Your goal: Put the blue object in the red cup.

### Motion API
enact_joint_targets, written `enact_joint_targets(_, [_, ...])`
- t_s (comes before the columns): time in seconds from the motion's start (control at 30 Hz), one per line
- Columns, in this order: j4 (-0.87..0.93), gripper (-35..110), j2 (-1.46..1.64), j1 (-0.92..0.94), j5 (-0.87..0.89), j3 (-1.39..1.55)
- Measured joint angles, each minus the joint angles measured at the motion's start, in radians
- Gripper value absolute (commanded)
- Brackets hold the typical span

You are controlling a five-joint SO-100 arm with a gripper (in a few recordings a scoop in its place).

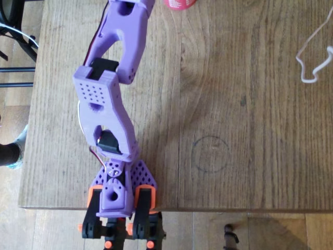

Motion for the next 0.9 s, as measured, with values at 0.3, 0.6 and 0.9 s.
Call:
enact_joint_targets(0.3, [-0.008,1,0.520,-0.060,0.255,0.291])
enact_joint_targets(0.6, [0.187,1,1.516,-0.132,0.229,0.874])
enact_joint_targets(0.9, [0.175,1,1.965,-0.219,0.175,1.347])
